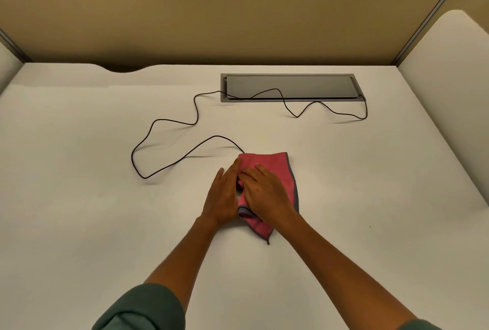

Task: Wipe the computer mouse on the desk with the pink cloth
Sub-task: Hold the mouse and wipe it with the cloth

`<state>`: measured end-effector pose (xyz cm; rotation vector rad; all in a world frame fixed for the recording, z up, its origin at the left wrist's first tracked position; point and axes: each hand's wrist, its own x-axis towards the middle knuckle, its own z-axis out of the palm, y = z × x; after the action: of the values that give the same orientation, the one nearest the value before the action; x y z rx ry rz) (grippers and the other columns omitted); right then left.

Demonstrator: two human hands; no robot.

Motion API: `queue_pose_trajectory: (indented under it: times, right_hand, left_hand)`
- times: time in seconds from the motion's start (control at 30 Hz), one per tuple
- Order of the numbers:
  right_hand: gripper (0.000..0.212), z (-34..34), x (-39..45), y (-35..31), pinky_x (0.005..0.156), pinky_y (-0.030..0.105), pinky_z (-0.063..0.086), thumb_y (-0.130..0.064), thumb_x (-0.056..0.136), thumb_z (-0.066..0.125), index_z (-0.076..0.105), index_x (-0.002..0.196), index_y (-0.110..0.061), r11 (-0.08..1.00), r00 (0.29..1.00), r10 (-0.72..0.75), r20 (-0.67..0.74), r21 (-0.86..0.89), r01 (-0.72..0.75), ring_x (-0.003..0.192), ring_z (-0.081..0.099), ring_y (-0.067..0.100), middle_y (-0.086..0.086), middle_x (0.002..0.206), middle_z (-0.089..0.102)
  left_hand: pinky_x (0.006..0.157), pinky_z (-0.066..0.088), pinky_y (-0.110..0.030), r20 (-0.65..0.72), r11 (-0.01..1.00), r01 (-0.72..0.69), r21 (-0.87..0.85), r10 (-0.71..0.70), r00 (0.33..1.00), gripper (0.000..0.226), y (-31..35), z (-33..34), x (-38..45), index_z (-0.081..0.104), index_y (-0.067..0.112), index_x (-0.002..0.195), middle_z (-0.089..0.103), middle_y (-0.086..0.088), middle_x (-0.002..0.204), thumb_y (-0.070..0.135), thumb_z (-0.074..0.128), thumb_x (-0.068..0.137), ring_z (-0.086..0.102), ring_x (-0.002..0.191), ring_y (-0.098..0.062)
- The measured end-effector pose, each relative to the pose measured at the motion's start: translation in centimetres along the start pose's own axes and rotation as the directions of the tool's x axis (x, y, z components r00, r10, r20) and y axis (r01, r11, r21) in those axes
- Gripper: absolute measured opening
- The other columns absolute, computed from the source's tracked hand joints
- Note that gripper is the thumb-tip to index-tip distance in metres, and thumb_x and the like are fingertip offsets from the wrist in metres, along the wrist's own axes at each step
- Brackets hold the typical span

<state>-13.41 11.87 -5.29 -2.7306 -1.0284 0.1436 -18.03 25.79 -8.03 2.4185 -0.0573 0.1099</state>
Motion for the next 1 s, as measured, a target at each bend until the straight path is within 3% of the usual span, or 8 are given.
queue_pose_trajectory:
  times: [0.1, 0.27, 0.37, 0.43, 0.53, 0.67, 0.8, 1.0]
  right_hand:
    - [0.054, -0.8, 0.9, -0.4, 0.102, 0.045, 0.041, -0.041, 0.090, 0.023, 0.062, 0.121, -0.019, 1.000, 1.000, 0.024, -0.003, 0.010, -0.024, 0.119, 0.052, 0.025, 0.003, 0.130, 0.060]
    - [0.042, -0.6, 0.3, 0.4, 0.104, 0.046, 0.039, -0.040, 0.094, 0.040, 0.061, 0.124, -0.019, 0.998, 0.998, -0.054, 0.016, -0.008, 0.054, 0.121, 0.050, 0.028, 0.005, 0.132, 0.058]
    - [0.045, -0.5, -0.3, 0.9, 0.103, 0.050, 0.042, -0.040, 0.094, 0.036, 0.067, 0.117, -0.017, 0.993, 0.993, -0.114, 0.017, 0.025, 0.114, 0.118, 0.056, 0.033, 0.008, 0.127, 0.063]
    - [0.038, -0.2, -1.2, 1.4, 0.098, 0.051, 0.047, -0.037, 0.092, 0.043, 0.071, 0.109, -0.017, 0.983, 0.983, -0.183, -0.020, 0.010, 0.183, 0.117, 0.059, 0.035, 0.007, 0.122, 0.066]
    - [0.025, 0.4, -2.9, 2.0, 0.098, 0.055, 0.047, -0.023, 0.084, 0.069, 0.071, 0.108, -0.017, 0.961, 0.956, -0.274, -0.107, -0.002, 0.275, 0.124, 0.054, 0.038, 0.007, 0.126, 0.065]
    - [0.030, 1.2, -5.5, 2.9, 0.103, 0.058, 0.038, -0.027, 0.092, 0.047, 0.069, 0.111, -0.020, 0.947, 0.932, -0.313, -0.185, 0.009, 0.320, 0.132, 0.046, 0.035, 0.002, 0.135, 0.059]
    - [0.034, 2.0, -7.8, 4.0, 0.106, 0.055, 0.032, -0.028, 0.098, 0.041, 0.058, 0.125, -0.018, 0.940, 0.913, -0.325, -0.248, 0.023, 0.341, 0.134, 0.042, 0.037, 0.006, 0.142, 0.053]
    - [0.039, 2.7, -9.6, 4.6, 0.114, 0.047, 0.029, -0.027, 0.104, 0.035, 0.050, 0.136, -0.010, 0.980, 0.946, -0.167, -0.277, 0.057, 0.190, 0.137, 0.039, 0.031, 0.011, 0.145, 0.047]
  left_hand:
    - [0.122, 0.012, -0.039, 0.018, 1.000, -0.002, 0.019, 0.002, 1.000, 0.114, -0.2, 0.0, -0.1, 0.015, 0.003, 0.152, 0.027, -0.006, 0.158, 0.069, 0.058, 0.070, 0.027, 0.143, -0.008]
    - [0.122, 0.015, -0.042, 0.020, 0.999, 0.011, 0.037, -0.012, 1.000, 0.104, -0.1, 0.2, -0.2, 0.018, 0.002, 0.151, 0.032, -0.009, 0.156, 0.065, 0.053, 0.076, 0.034, 0.143, -0.016]
    - [0.122, 0.015, -0.042, -0.012, 1.000, 0.020, 0.022, -0.020, 1.000, 0.096, 0.0, 0.2, -0.2, 0.019, 0.006, 0.152, 0.031, -0.005, 0.156, 0.060, 0.050, 0.079, 0.034, 0.143, -0.015]
    - [0.122, 0.013, -0.041, -0.012, 1.000, 0.010, 0.017, -0.010, 1.000, 0.105, 0.0, 0.2, -0.1, 0.019, 0.006, 0.152, 0.029, -0.003, 0.157, 0.064, 0.054, 0.072, 0.030, 0.143, -0.010]
    - [0.123, 0.008, -0.035, 0.006, 1.000, 0.002, 0.012, -0.002, 1.000, 0.124, 0.1, 0.0, -0.1, 0.014, 0.006, 0.153, 0.023, 0.001, 0.158, 0.072, 0.064, 0.061, 0.021, 0.141, 0.001]
    - [0.122, 0.012, -0.039, -0.001, 1.000, 0.005, 0.027, -0.005, 1.000, 0.131, -0.1, 0.2, -0.2, 0.019, 0.009, 0.152, 0.030, 0.000, 0.157, 0.076, 0.071, 0.052, 0.028, 0.144, -0.010]
    - [0.122, 0.013, -0.040, -0.016, 0.999, 0.005, 0.043, -0.004, 1.000, 0.124, 0.2, 0.1, -0.2, 0.030, 0.012, 0.149, 0.036, 0.001, 0.154, 0.081, 0.067, 0.053, 0.029, 0.144, -0.012]
    - [0.122, 0.015, -0.041, -0.035, 0.997, 0.002, 0.083, 0.001, 0.999, 0.118, 0.2, 0.4, -0.1, 0.037, 0.012, 0.147, 0.040, 0.006, 0.151, 0.083, 0.063, 0.056, 0.026, 0.145, -0.008]
